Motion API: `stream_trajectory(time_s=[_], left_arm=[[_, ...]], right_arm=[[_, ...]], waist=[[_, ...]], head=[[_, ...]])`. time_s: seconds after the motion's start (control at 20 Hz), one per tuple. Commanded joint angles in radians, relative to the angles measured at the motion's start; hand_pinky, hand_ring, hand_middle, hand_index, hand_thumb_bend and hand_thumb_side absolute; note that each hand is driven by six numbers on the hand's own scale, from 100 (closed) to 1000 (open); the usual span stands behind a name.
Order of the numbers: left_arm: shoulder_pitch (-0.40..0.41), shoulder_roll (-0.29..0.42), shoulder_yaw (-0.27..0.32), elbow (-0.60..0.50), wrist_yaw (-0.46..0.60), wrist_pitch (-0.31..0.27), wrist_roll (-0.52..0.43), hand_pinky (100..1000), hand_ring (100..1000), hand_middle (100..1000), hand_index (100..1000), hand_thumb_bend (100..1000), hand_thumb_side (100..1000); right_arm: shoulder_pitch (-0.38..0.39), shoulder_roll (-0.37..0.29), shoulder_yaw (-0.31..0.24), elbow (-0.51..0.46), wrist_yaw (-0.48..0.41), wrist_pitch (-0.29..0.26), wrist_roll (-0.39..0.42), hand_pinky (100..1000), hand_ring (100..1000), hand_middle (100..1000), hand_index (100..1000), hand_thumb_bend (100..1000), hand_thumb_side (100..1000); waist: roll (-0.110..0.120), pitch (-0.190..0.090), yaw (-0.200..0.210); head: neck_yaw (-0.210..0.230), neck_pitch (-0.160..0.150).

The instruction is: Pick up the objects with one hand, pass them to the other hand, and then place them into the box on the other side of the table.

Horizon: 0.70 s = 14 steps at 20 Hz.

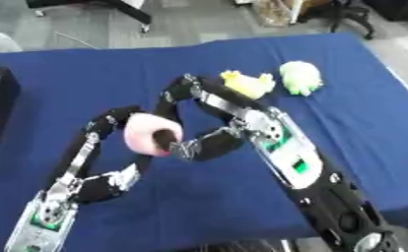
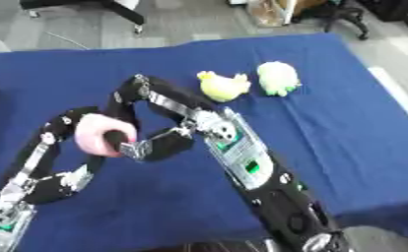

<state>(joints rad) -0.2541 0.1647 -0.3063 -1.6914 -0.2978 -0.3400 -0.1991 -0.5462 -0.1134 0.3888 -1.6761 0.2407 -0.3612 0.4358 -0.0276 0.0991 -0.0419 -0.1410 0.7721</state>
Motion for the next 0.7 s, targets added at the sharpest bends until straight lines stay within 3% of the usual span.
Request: stream_trajectory(time_s=[0.05,0.5,0.7], left_arm=[[-0.011,0.002,0.001,-0.033,0.022,-0.008,-0.048,807,762,764,909,366,582],[-0.012,0.004,-0.003,-0.047,0.083,-0.014,-0.151,801,744,708,845,317,591],[-0.013,0.003,-0.003,-0.048,0.118,-0.007,-0.134,770,634,531,677,100,670]], right_arm=[[-0.013,-0.01,-0.003,-0.006,-0.006,0.0,-0.001,620,332,325,312,100,100],[-0.013,-0.009,-0.005,-0.004,-0.005,0.0,-0.003,619,332,324,310,100,100],[-0.013,-0.01,-0.004,-0.003,-0.007,0.0,-0.002,619,332,324,310,100,100]], waist=[[0.002,-0.009,-0.001],[0.002,-0.009,-0.002],[0.002,-0.009,-0.001]], head=[[-0.004,-0.002],[-0.012,-0.002],[-0.013,-0.002]])
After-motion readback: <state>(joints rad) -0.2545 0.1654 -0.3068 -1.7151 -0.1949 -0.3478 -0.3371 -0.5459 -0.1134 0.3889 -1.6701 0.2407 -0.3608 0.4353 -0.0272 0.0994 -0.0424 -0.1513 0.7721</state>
